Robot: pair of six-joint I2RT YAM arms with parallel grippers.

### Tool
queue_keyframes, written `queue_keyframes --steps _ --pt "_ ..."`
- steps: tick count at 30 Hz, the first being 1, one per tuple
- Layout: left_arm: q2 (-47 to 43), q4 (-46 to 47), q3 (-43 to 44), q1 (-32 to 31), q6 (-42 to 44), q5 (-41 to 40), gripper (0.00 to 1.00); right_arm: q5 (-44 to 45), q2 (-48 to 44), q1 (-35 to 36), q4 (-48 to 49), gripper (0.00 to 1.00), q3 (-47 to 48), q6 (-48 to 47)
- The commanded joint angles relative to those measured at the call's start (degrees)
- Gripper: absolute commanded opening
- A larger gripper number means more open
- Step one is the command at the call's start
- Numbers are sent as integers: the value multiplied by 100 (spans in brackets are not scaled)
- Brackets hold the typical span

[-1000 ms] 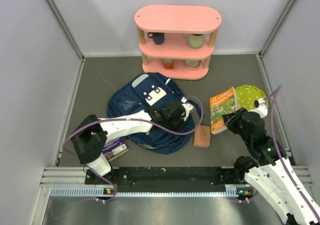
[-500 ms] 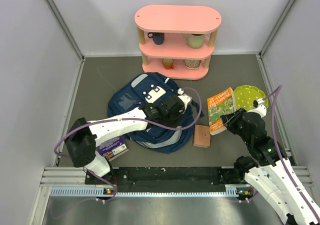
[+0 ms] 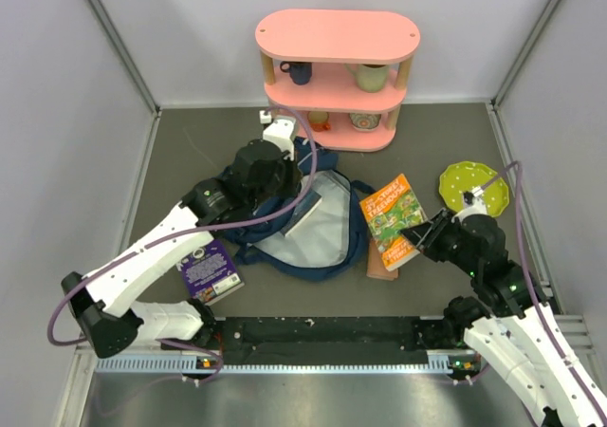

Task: Pack the student bag
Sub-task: Place the book in the student bag.

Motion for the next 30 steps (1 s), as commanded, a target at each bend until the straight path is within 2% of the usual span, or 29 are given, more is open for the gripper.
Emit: queue_keyframes --steps 1,5,8,12,18,23,27,30 --pt "-210 697 458 100 50 -550 0 -1283 5 -21 1058 0 71 448" --pt "-166 688 396 100 -20 -523 0 -2521 286 -21 2341 0 -456 1012" --pt "-201 749 300 100 -73 -461 0 -2830 540 -13 3247 0 -791 1355" --pt "-341 855 194 108 -135 -400 0 -3068 1119 5 3731 0 -853 1391" --pt "-394 855 194 100 -38 -189 0 -3332 2096 75 5251 0 -985 1628" --pt "-429 864 168 108 -99 -66 0 -3315 3212 251 5761 0 -651 1593" --pt "-456 917 203 108 -91 48 0 -3245 3968 400 6532 0 -422 1698" --pt "-456 917 229 108 -82 75 0 -3096 4609 637 6597 0 -37 1515"
